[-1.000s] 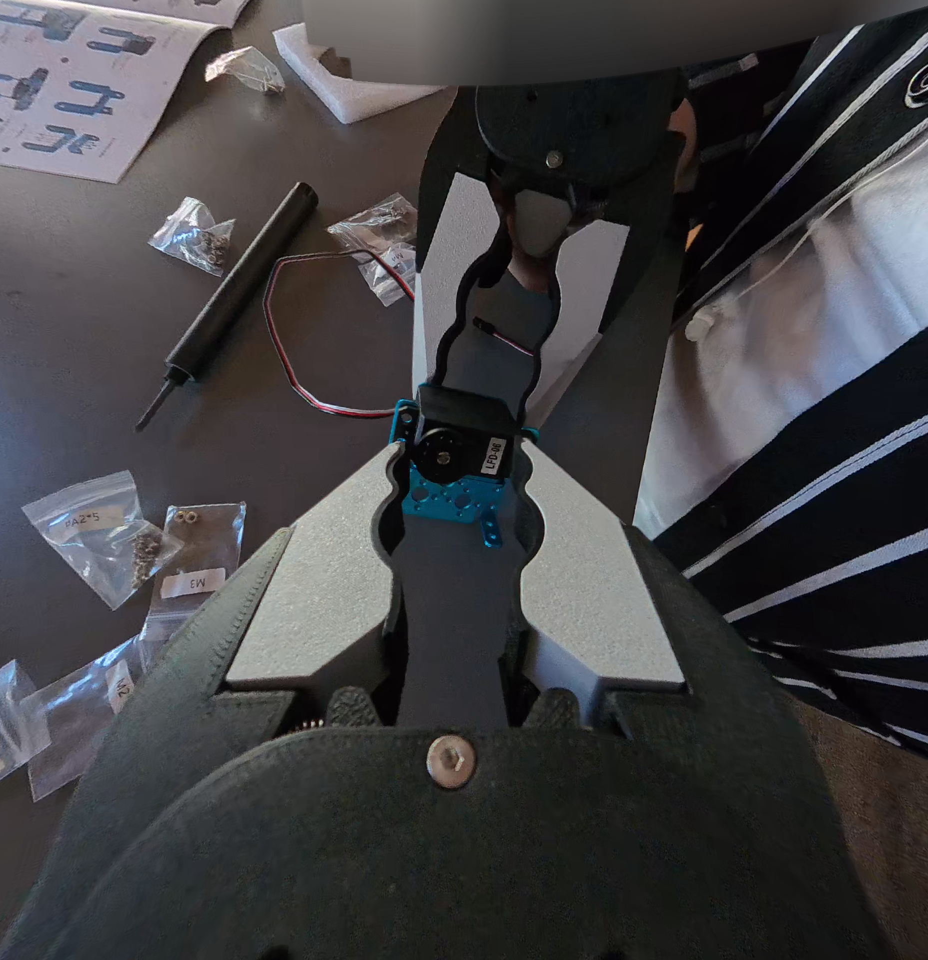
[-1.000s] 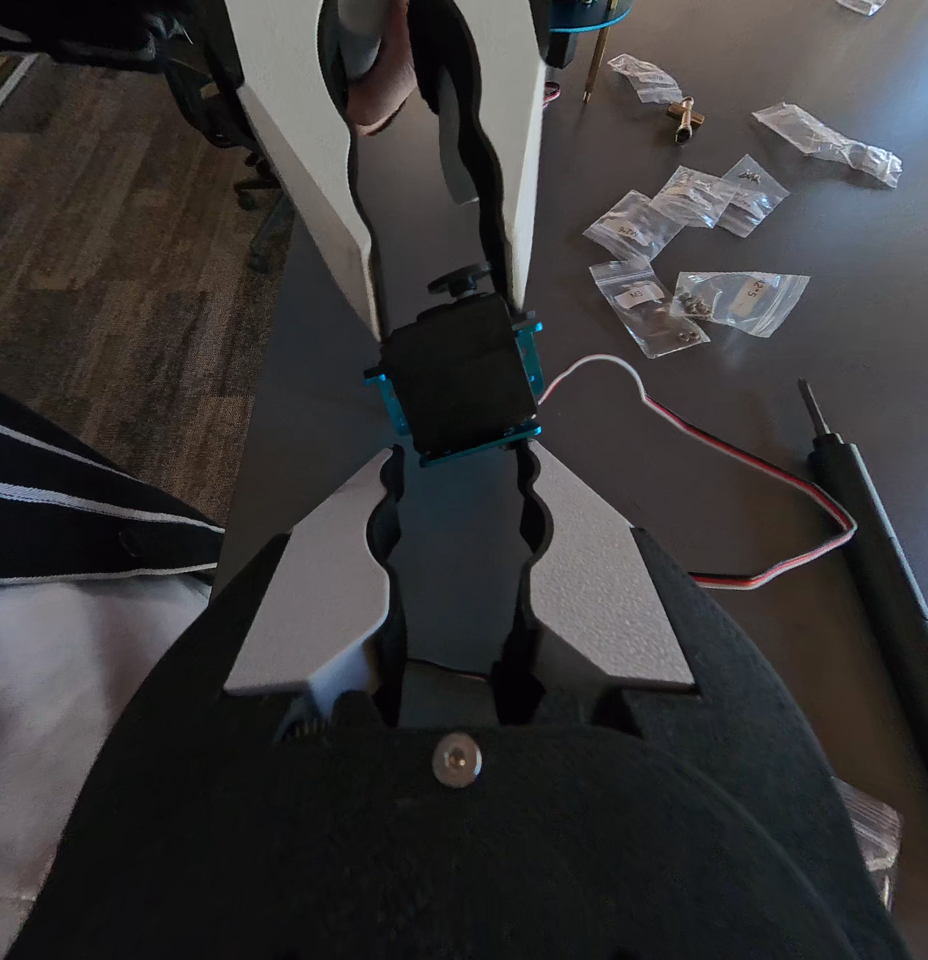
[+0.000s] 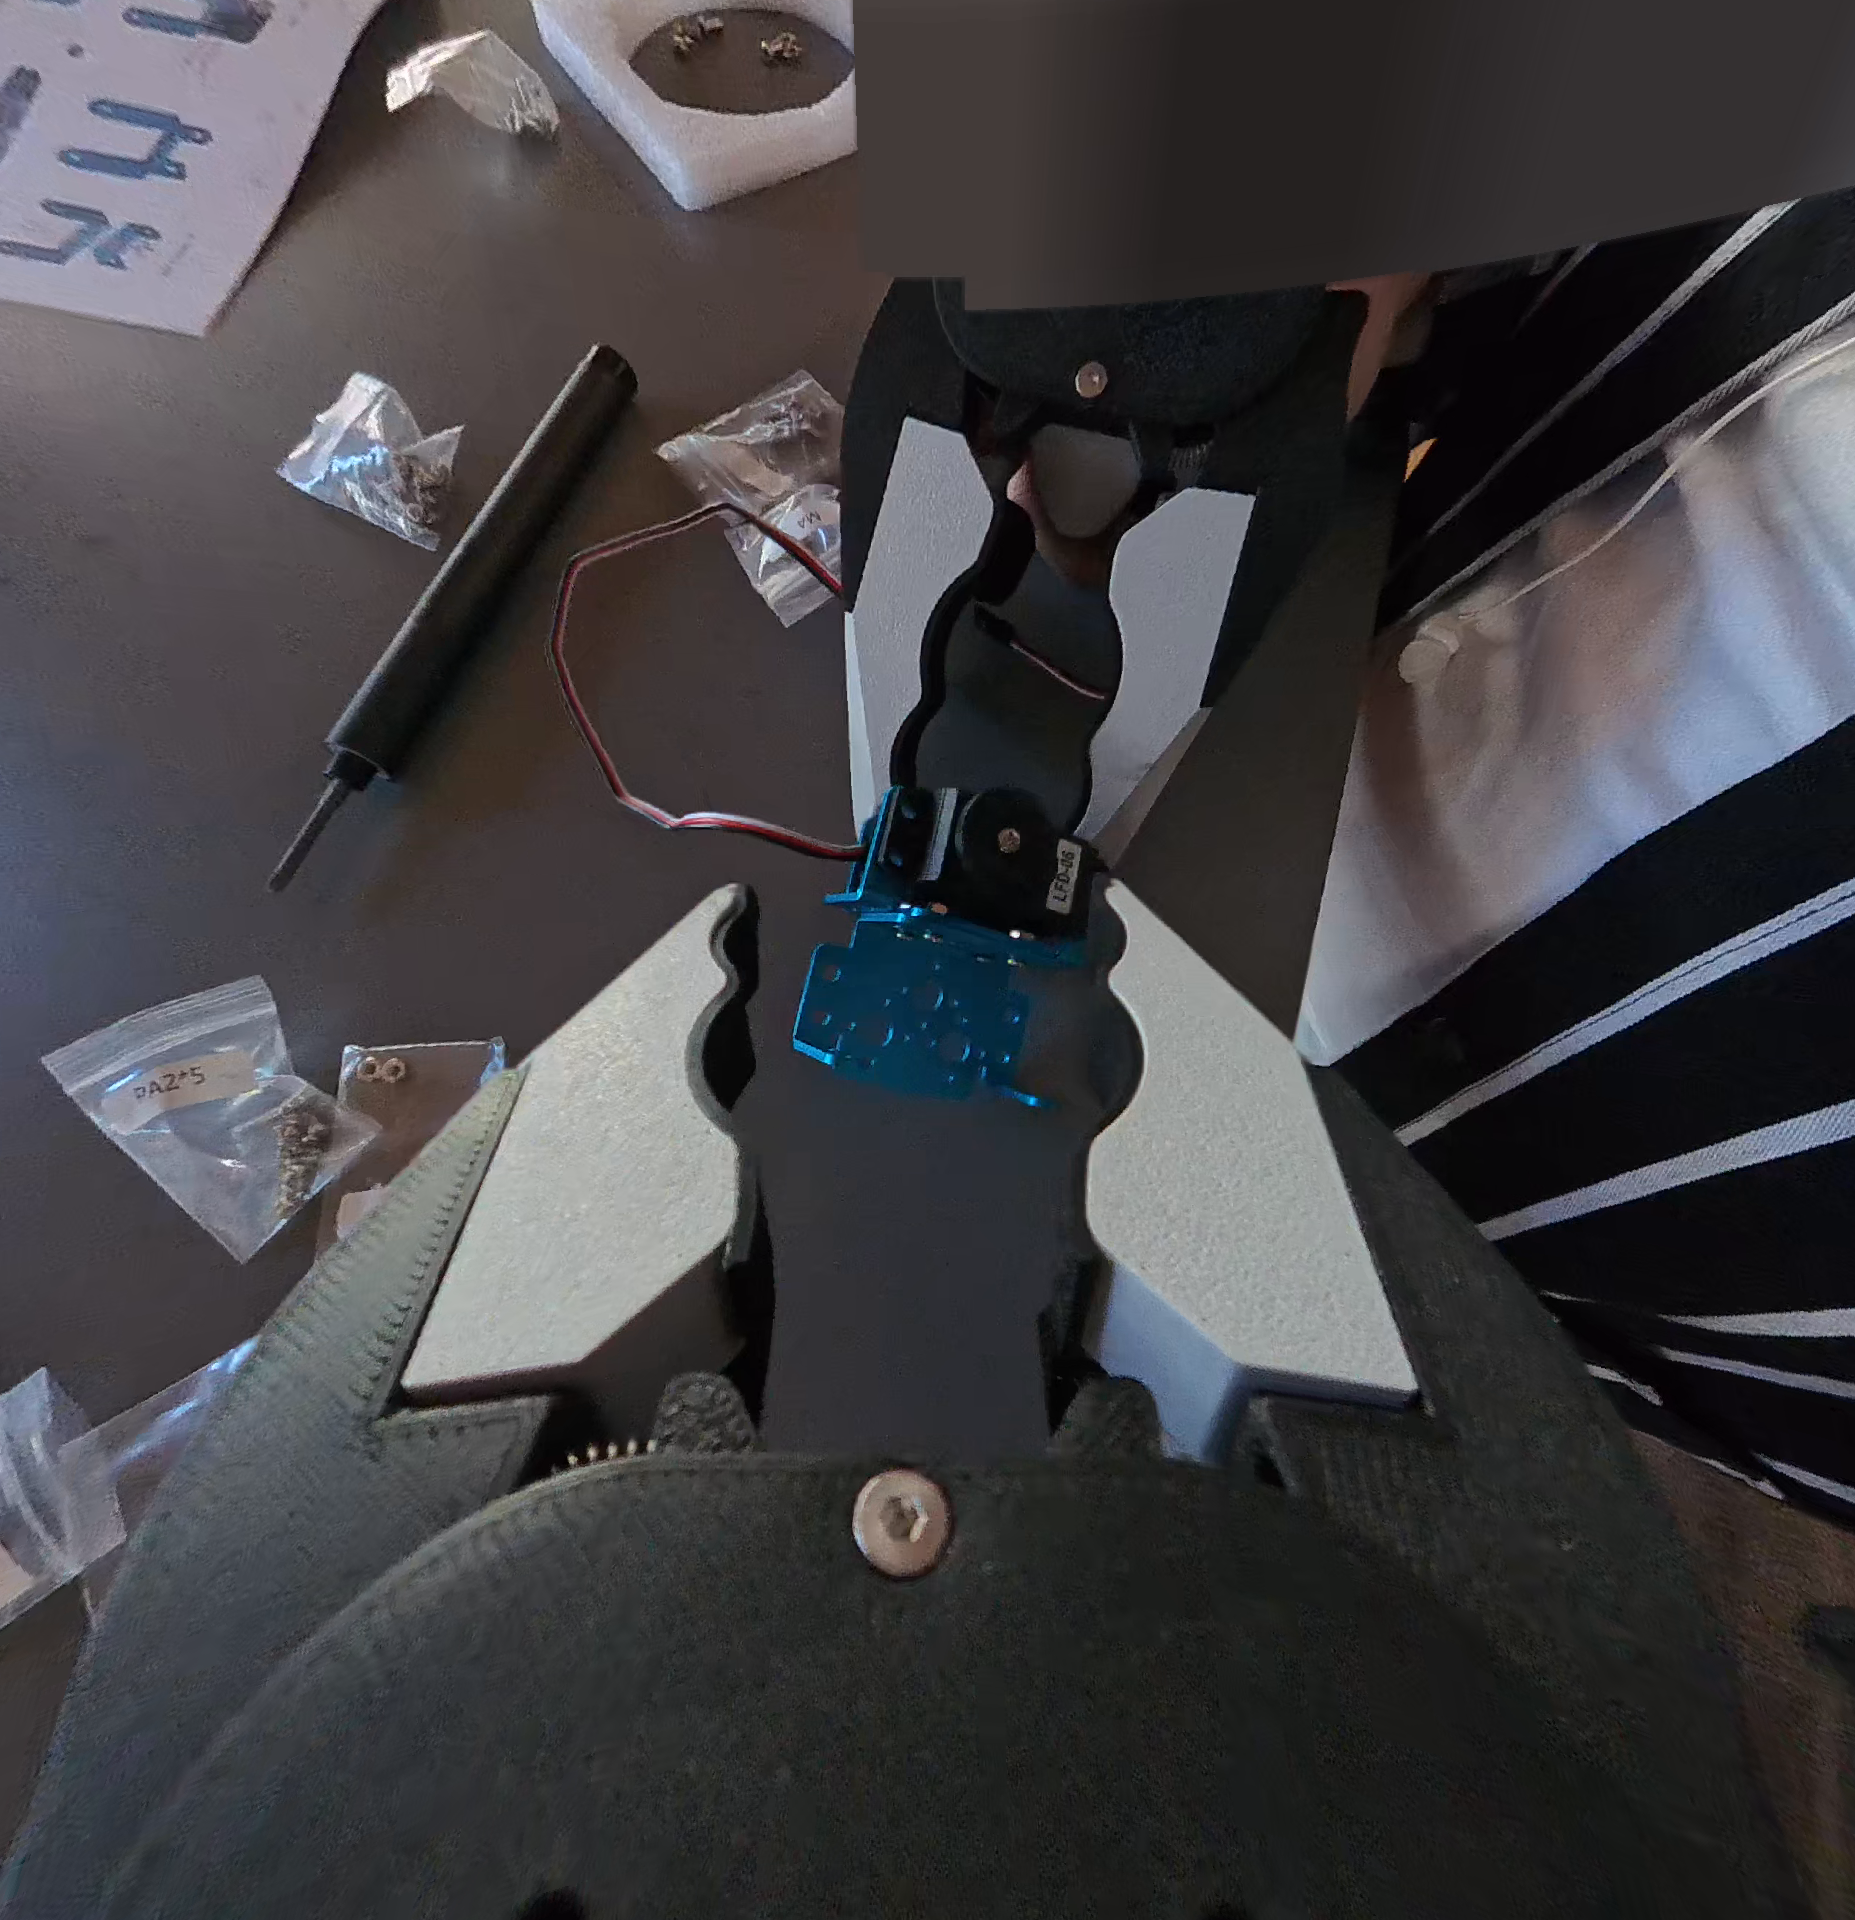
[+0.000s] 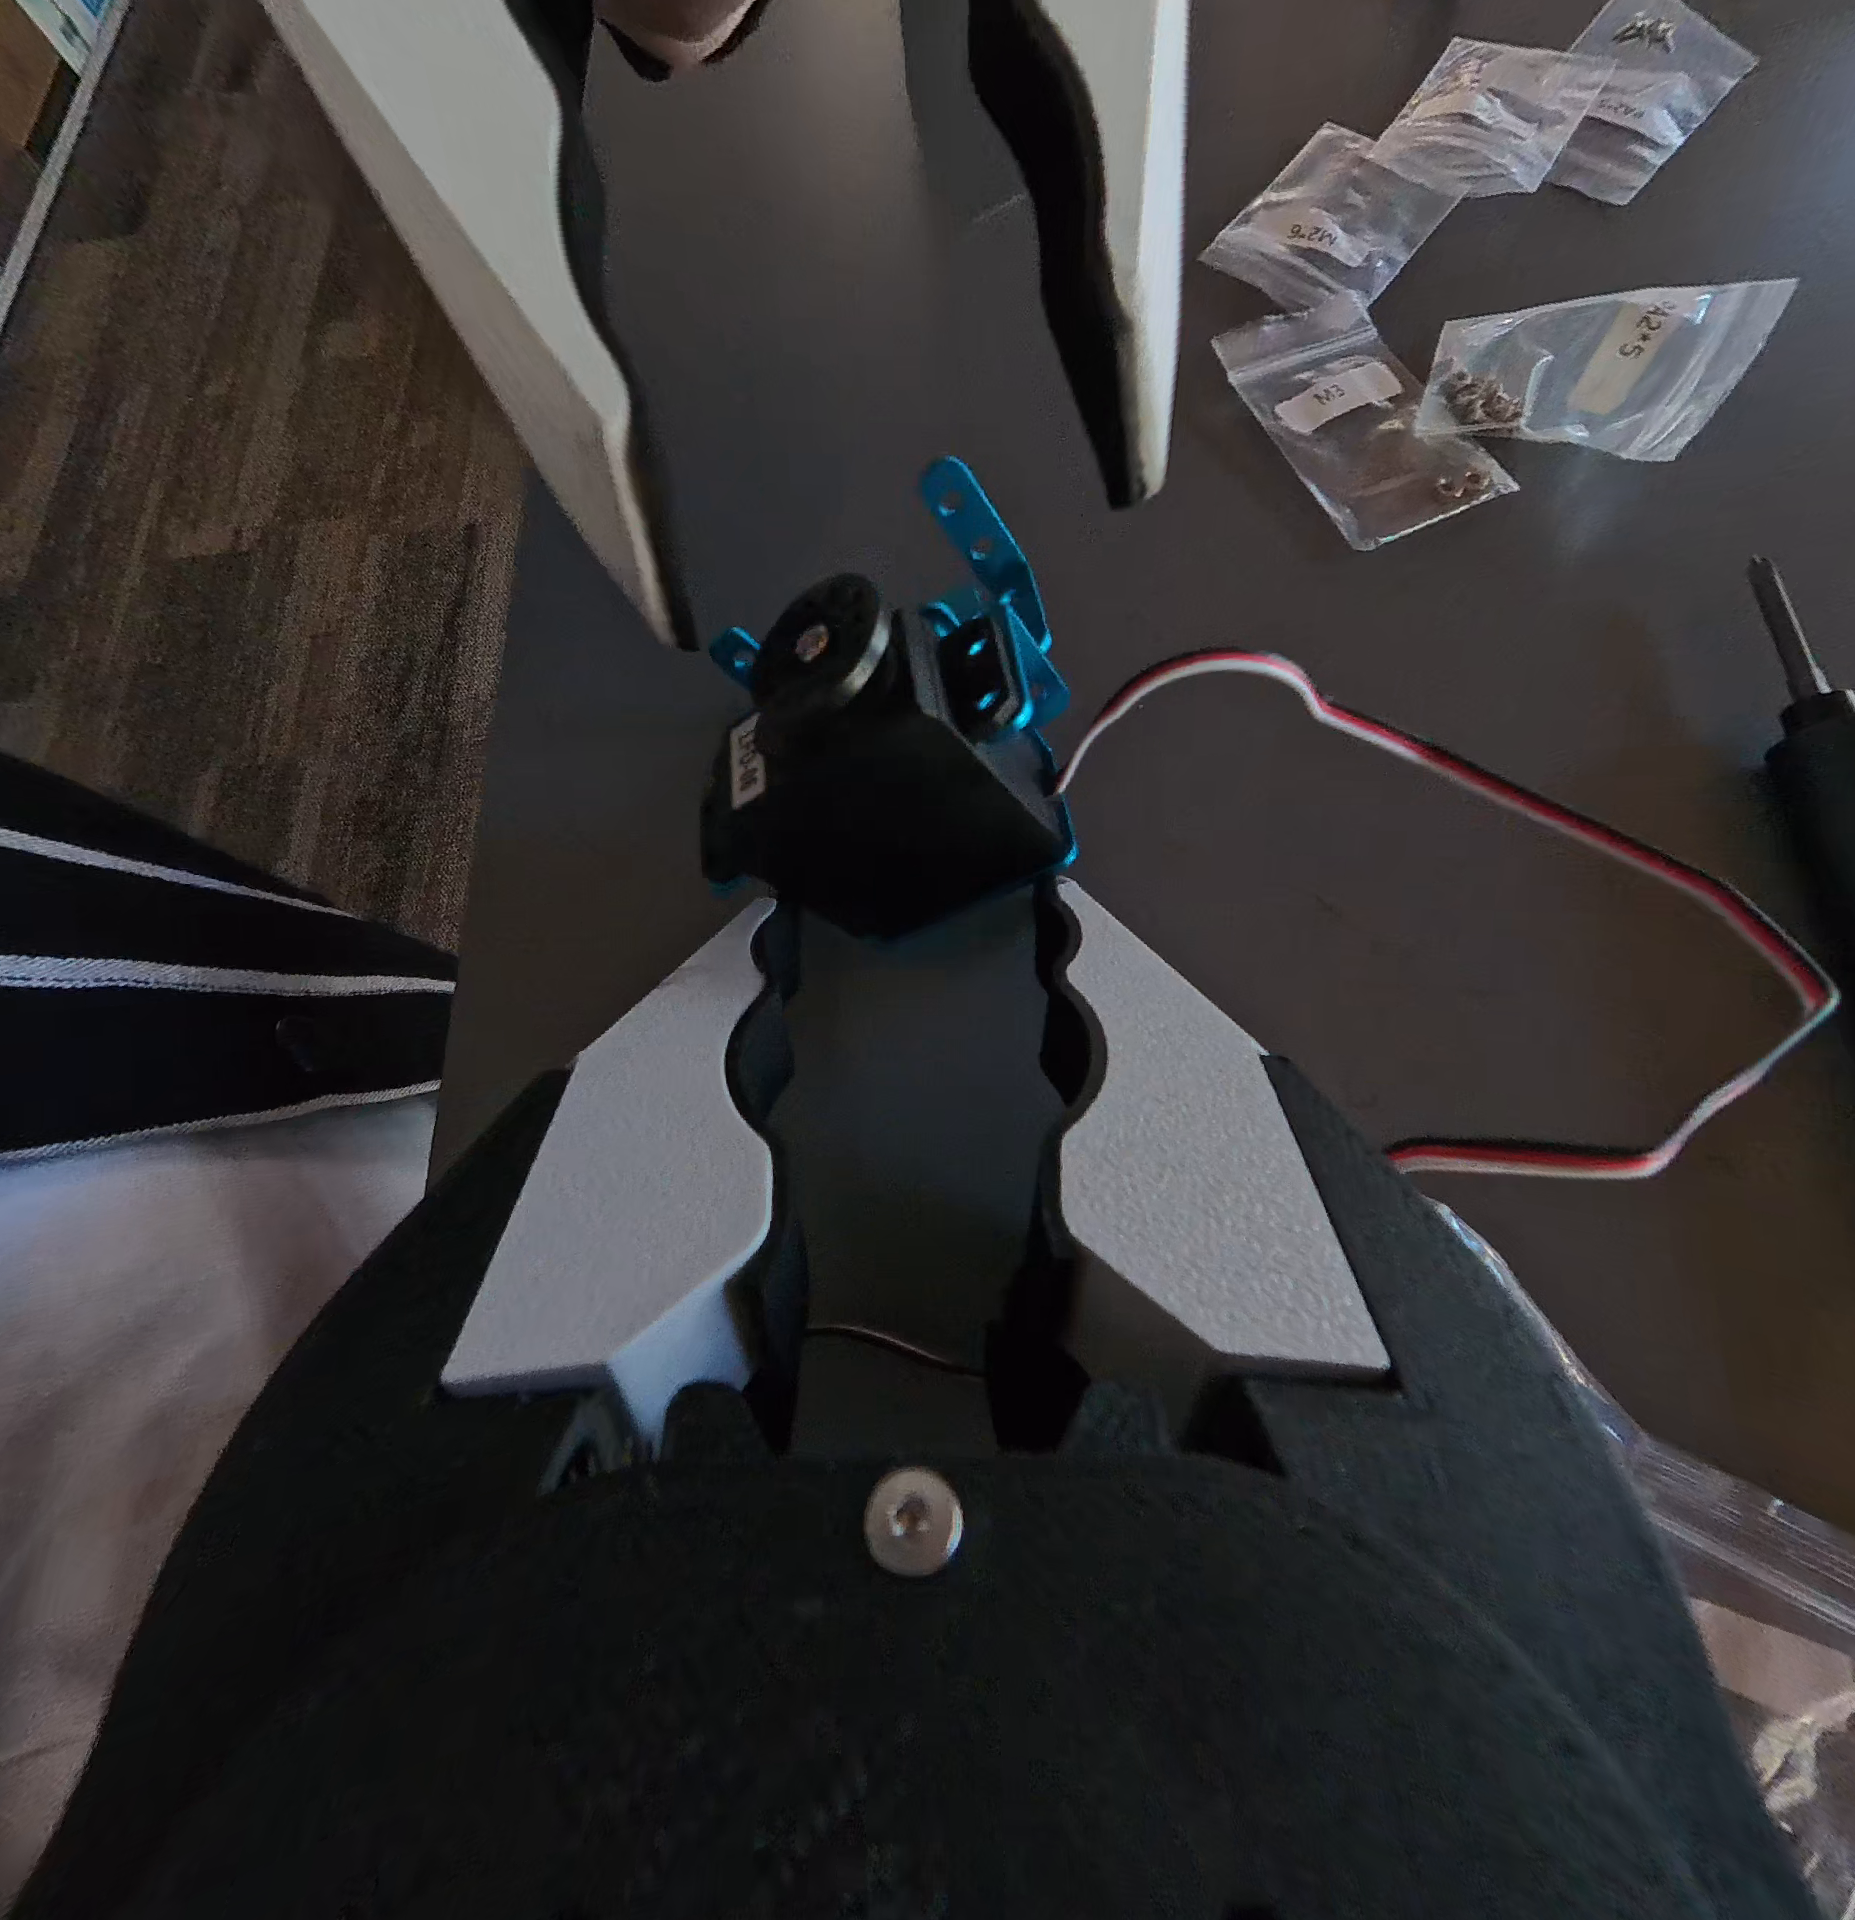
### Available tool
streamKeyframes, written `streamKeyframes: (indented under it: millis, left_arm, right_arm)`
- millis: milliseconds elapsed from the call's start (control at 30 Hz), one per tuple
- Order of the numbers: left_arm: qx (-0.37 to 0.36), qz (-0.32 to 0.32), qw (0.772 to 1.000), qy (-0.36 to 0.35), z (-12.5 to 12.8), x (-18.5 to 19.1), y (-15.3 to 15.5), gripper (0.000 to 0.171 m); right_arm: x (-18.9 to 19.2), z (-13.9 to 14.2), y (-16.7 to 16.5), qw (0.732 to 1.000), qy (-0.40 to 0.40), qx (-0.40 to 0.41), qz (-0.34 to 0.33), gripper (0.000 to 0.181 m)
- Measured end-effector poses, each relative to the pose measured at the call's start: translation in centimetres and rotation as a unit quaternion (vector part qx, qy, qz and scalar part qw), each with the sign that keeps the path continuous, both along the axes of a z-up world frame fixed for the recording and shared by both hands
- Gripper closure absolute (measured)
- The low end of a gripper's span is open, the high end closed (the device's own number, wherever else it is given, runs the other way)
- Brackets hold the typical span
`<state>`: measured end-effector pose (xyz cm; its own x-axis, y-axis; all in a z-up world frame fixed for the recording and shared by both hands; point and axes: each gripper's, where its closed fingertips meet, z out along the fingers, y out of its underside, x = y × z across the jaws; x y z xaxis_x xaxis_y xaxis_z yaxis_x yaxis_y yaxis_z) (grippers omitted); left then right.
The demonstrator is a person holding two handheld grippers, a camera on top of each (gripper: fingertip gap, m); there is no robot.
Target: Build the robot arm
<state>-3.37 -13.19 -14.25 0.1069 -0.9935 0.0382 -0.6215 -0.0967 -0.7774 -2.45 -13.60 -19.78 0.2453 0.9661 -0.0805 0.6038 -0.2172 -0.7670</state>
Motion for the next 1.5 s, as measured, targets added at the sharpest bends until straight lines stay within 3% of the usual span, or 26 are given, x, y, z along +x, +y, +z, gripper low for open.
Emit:
streamKeyframes:
  millis: [133, 400, 1200, 1500]
  left_arm:
    - [0.020, 0.000, 1.000, 0.010, 0.0, 0.3, -0.3, 0.106]
    - [0.138, -0.007, 0.987, 0.083, -1.6, 0.8, -0.8, 0.101]
    - [0.110, -0.031, 0.984, 0.138, -4.1, 1.3, -0.2, 0.102]
    - [0.101, -0.036, 0.985, 0.132, -4.0, 1.3, -0.4, 0.108]
  right_arm:
    - [0.0, 0.0, 0.0, 1.000, 0.000, -0.001, 0.000, 0.136]
    - [0.0, 0.2, 0.2, 1.000, 0.008, -0.007, -0.006, 0.137]
    - [0.0, 1.0, 0.0, 0.999, 0.032, 0.015, 0.001, 0.133]
    - [0.0, 1.5, 0.3, 0.998, 0.031, 0.045, 0.013, 0.131]
